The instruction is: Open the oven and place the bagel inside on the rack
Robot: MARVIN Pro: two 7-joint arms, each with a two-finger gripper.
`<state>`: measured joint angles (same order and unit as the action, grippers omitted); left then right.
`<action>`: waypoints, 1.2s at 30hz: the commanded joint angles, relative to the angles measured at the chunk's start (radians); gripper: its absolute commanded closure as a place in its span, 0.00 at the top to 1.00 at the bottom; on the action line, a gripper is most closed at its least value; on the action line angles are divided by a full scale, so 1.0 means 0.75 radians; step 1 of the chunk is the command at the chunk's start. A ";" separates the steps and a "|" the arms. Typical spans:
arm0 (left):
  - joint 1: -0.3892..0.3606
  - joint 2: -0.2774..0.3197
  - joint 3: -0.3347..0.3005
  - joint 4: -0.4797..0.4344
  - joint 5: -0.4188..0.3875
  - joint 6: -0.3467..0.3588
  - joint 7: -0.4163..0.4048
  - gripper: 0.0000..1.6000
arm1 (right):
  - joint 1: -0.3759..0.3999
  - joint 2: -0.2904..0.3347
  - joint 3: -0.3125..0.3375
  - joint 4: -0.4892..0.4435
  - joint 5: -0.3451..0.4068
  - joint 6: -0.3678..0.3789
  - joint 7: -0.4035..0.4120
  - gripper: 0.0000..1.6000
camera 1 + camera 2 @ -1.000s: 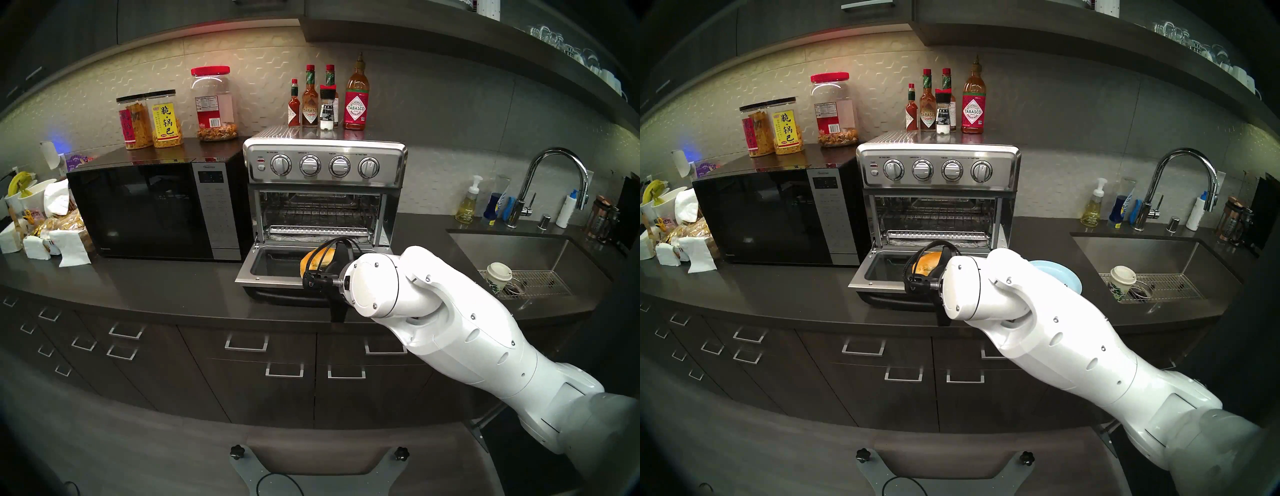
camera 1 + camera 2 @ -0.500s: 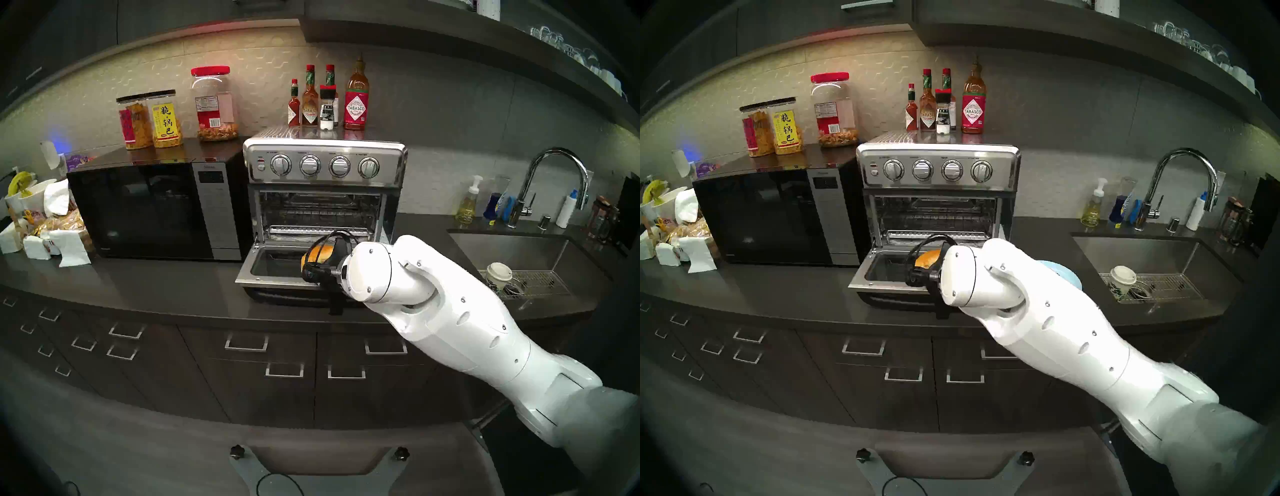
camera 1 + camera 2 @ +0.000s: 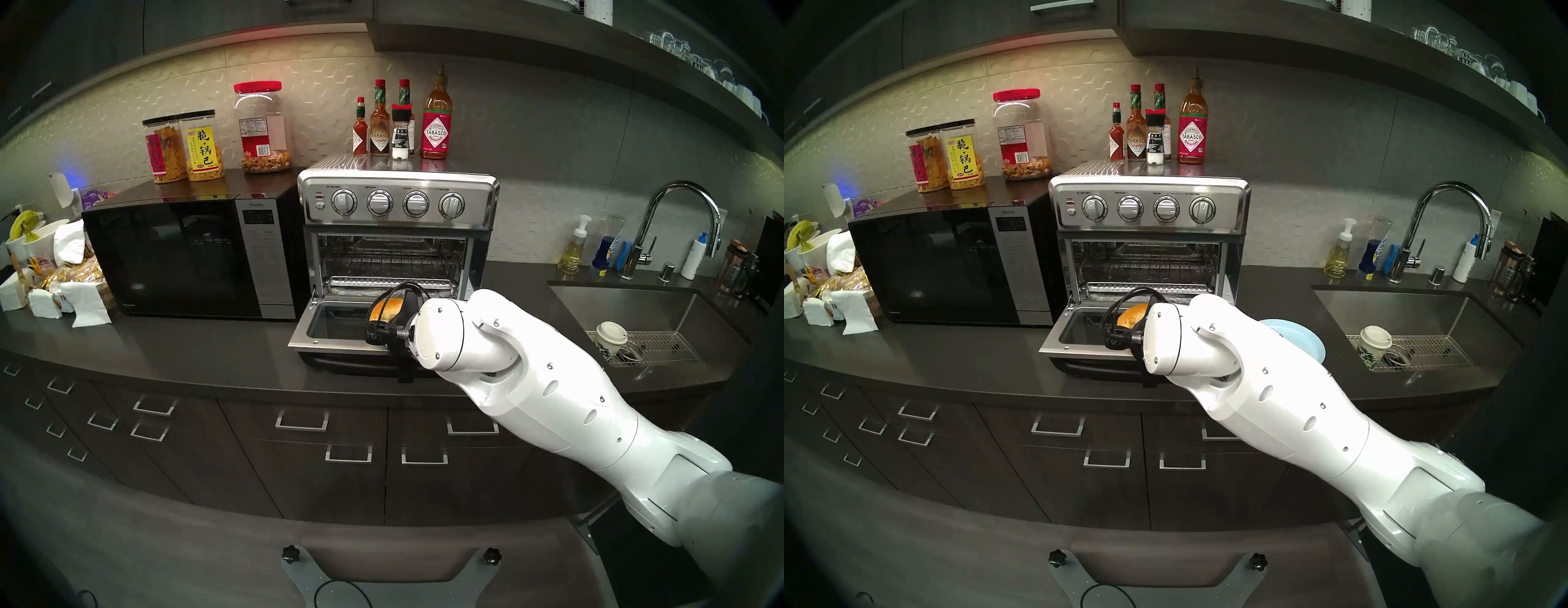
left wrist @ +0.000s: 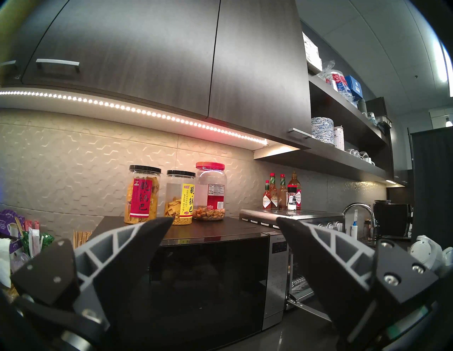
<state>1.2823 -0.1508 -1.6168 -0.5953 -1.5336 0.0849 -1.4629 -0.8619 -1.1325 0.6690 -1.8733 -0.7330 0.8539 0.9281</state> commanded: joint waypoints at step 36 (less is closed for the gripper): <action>-0.113 0.006 0.043 0.019 0.036 0.010 -0.013 1.00 | 0.066 -0.201 0.044 0.092 -0.071 0.024 -0.148 0.00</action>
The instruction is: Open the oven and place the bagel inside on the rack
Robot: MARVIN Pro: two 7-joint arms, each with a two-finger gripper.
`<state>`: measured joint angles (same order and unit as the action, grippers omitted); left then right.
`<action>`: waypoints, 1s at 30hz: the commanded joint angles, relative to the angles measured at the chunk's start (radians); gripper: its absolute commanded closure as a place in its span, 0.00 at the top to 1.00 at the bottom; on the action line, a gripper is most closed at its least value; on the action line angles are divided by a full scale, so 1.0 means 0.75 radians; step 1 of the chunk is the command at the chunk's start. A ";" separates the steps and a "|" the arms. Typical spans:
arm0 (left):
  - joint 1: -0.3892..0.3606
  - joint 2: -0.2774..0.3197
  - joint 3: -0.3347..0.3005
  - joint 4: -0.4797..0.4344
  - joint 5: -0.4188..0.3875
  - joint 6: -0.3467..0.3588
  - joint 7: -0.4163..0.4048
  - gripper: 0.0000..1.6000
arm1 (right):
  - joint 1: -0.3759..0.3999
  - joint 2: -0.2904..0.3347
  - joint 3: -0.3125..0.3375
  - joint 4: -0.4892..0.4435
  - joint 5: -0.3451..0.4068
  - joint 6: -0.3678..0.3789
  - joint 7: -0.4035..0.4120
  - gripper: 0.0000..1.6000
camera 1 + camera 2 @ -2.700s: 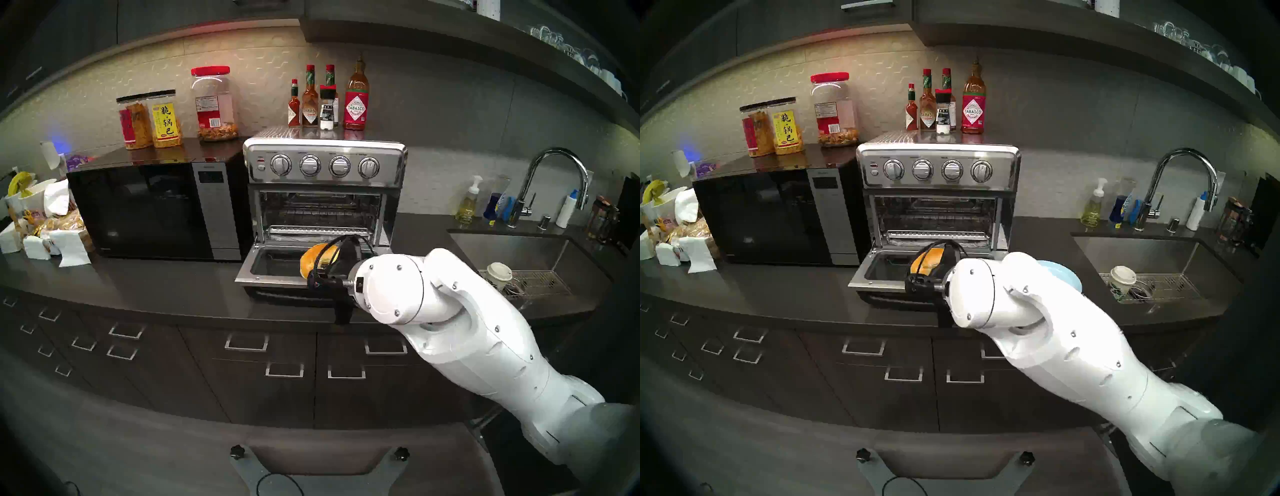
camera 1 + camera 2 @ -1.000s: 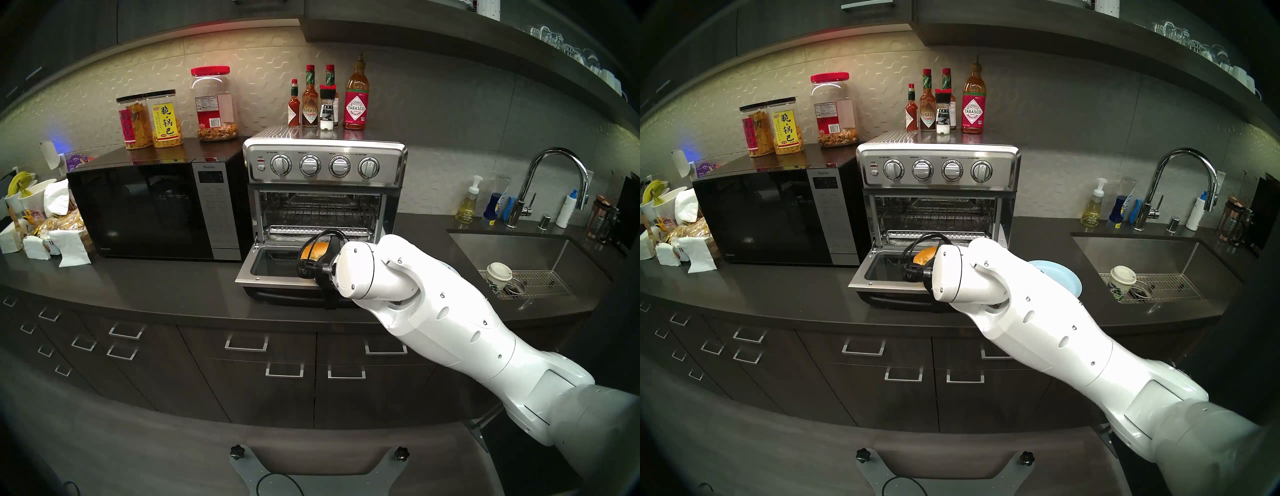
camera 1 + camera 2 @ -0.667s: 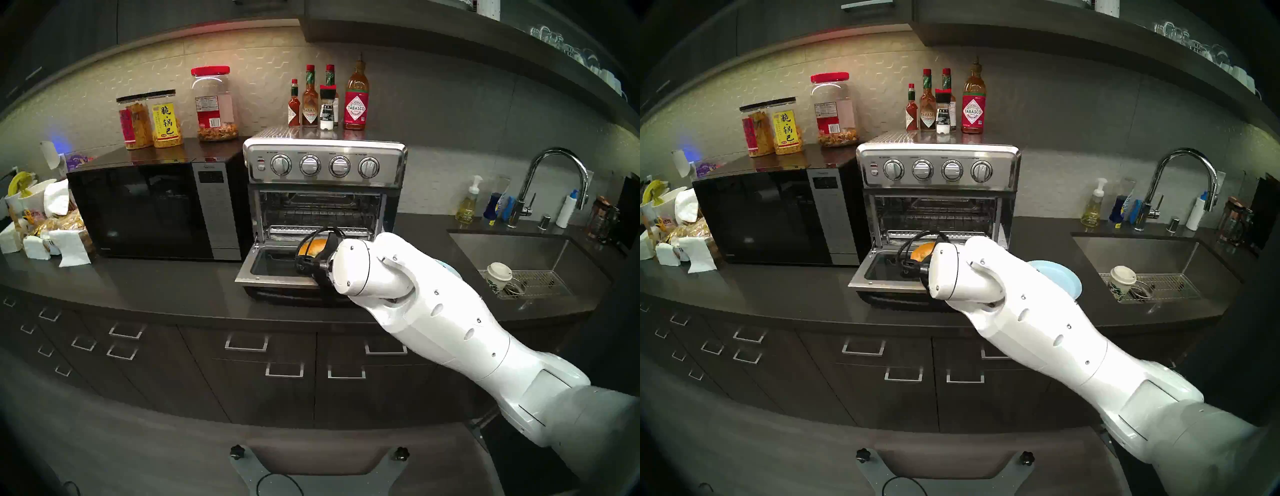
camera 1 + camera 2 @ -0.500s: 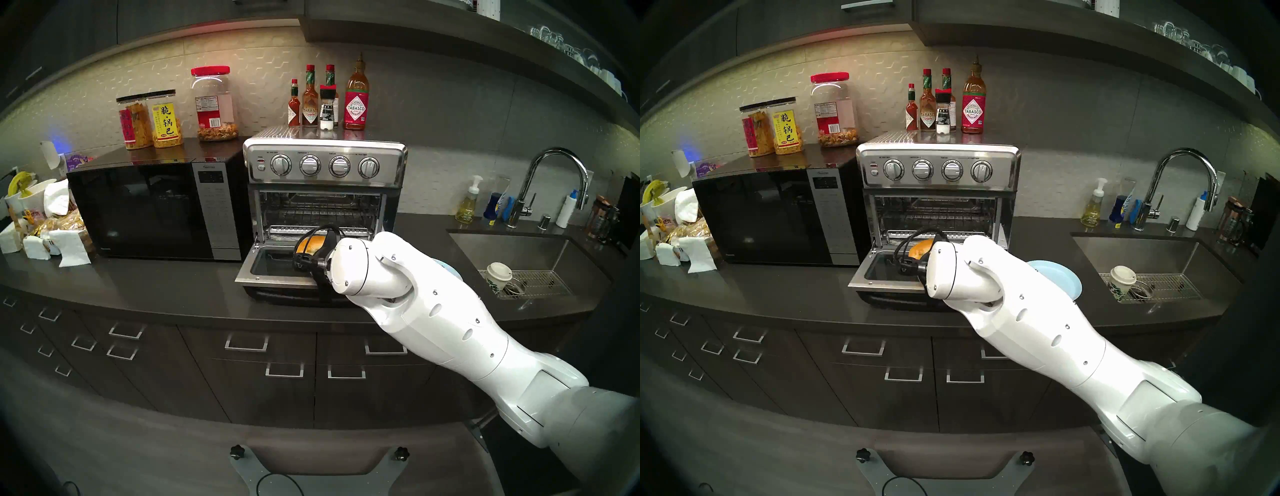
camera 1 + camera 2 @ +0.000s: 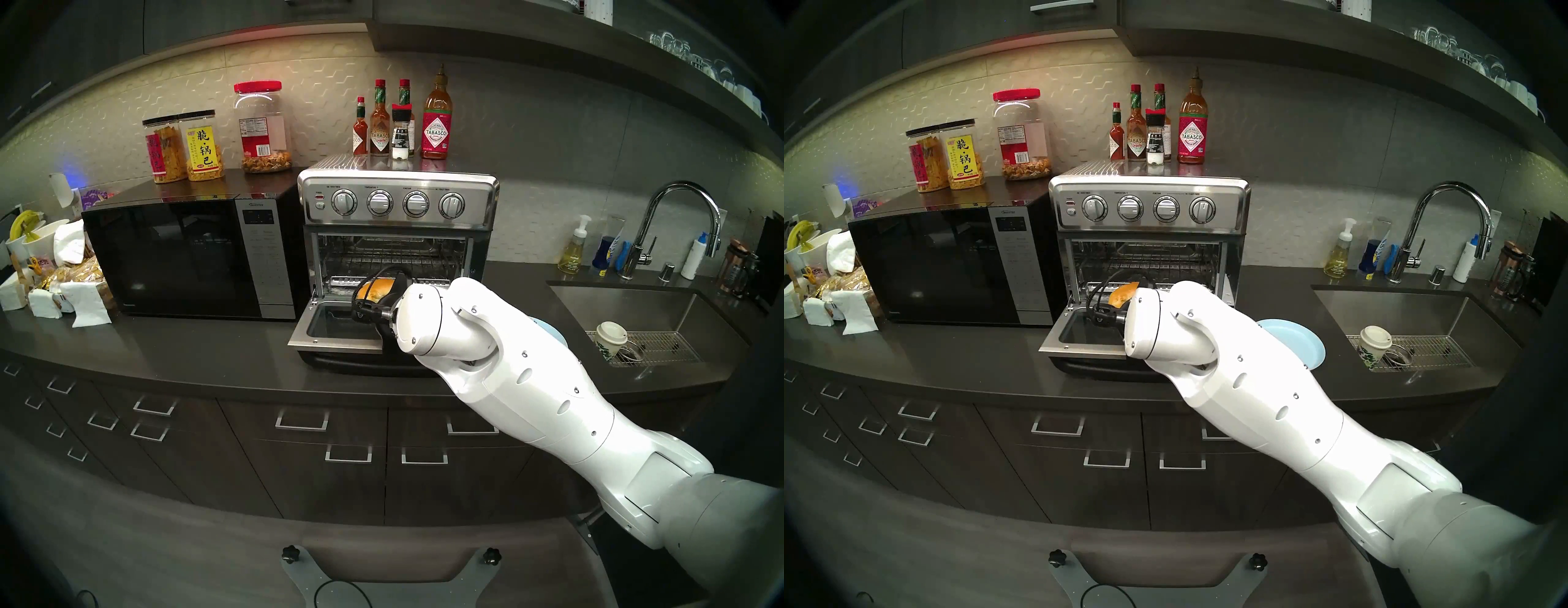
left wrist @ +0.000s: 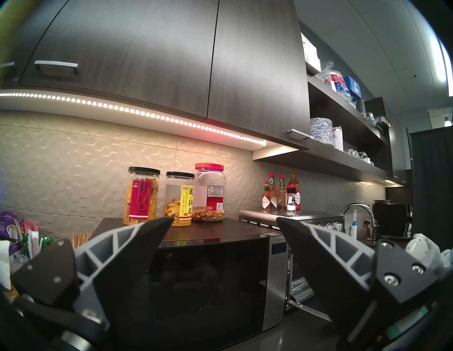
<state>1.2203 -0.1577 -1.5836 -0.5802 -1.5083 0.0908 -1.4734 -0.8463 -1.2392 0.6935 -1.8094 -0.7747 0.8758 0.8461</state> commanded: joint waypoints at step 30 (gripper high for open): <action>-0.095 0.005 0.030 0.016 0.035 0.010 -0.011 1.00 | 0.067 -0.157 0.086 0.173 -0.030 -0.024 -0.119 0.00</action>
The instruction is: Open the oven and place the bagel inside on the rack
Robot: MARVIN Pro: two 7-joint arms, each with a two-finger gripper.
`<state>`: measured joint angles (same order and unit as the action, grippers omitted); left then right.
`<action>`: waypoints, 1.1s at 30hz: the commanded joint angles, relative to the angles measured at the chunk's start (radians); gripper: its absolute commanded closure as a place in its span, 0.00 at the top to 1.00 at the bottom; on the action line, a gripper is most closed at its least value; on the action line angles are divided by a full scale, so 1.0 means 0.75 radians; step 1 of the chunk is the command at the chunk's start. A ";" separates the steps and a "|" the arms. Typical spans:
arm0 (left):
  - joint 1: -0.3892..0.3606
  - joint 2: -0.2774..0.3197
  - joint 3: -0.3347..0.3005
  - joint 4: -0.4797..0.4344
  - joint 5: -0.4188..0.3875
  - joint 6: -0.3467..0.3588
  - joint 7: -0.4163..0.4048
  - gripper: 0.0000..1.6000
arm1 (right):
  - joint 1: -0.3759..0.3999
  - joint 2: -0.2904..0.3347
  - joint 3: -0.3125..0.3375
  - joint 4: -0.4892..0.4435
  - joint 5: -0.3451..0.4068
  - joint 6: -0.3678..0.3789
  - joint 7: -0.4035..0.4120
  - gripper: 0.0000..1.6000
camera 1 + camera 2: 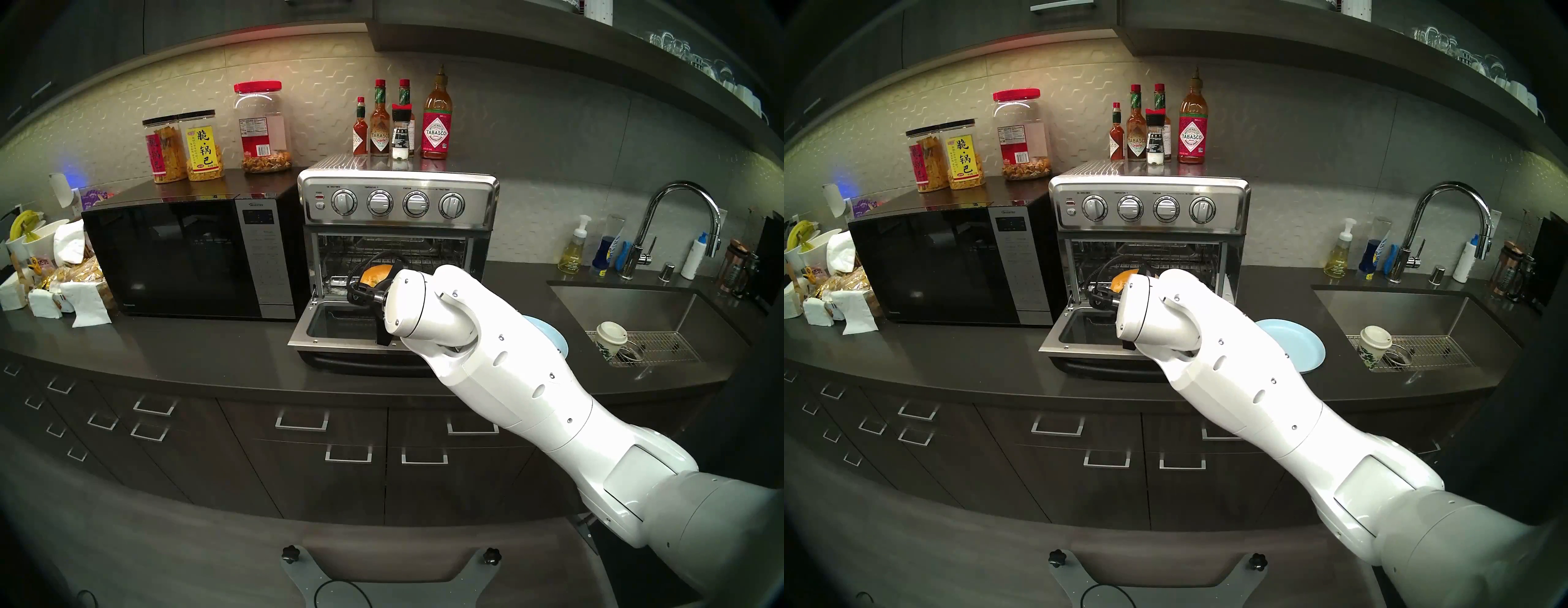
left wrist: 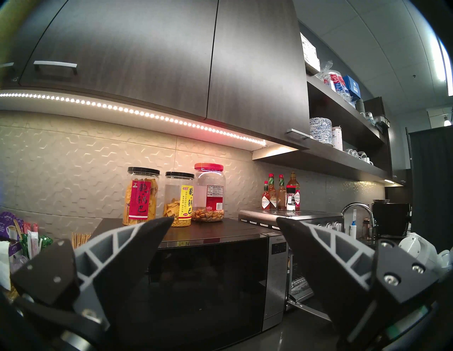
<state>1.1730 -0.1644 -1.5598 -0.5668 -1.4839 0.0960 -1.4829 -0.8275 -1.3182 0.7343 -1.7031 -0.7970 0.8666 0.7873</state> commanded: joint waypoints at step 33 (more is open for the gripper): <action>-0.094 0.003 0.027 0.017 0.038 0.011 -0.001 1.00 | 0.044 -0.132 0.058 0.150 -0.058 -0.042 -0.161 0.00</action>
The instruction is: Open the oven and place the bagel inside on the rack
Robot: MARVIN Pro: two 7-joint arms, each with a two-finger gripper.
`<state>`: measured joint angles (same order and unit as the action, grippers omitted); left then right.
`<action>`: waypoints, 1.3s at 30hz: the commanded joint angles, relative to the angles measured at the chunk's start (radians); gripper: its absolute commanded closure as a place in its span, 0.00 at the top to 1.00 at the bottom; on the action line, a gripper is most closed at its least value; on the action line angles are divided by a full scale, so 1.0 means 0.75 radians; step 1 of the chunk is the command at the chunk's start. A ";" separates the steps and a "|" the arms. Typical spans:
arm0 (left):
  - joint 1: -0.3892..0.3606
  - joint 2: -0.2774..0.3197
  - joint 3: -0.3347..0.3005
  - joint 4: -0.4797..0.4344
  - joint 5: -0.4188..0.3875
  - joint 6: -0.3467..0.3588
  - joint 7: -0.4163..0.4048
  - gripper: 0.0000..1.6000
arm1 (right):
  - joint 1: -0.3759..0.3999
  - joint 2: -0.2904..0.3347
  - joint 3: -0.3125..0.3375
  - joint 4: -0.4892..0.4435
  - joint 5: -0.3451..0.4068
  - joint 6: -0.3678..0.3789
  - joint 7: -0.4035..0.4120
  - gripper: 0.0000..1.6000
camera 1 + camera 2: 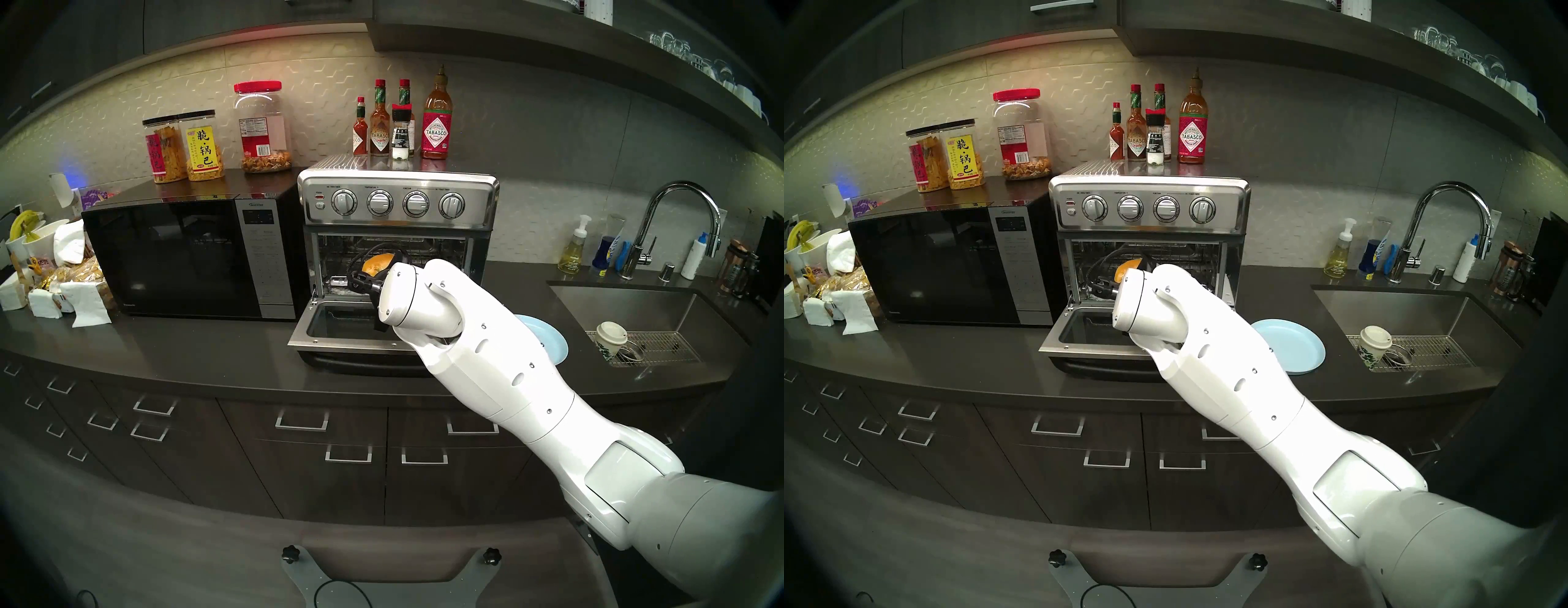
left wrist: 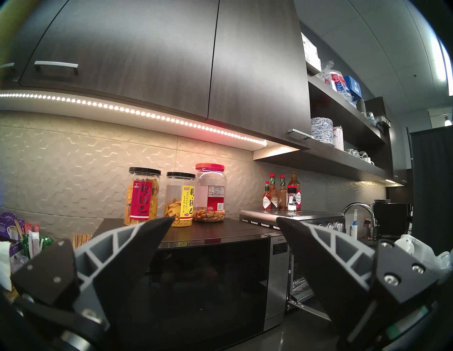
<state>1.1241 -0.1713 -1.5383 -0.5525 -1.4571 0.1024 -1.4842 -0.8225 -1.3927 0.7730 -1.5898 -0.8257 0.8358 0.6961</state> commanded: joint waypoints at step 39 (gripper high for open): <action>-0.060 0.005 0.007 0.006 0.025 0.008 0.001 1.00 | 0.270 0.020 0.006 -0.012 -0.073 -0.015 0.332 0.00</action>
<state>1.0910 -0.1781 -1.5288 -0.5460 -1.4362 0.1074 -1.4842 -0.6998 -1.3978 0.7877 -1.5591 -0.8651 0.8250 0.8911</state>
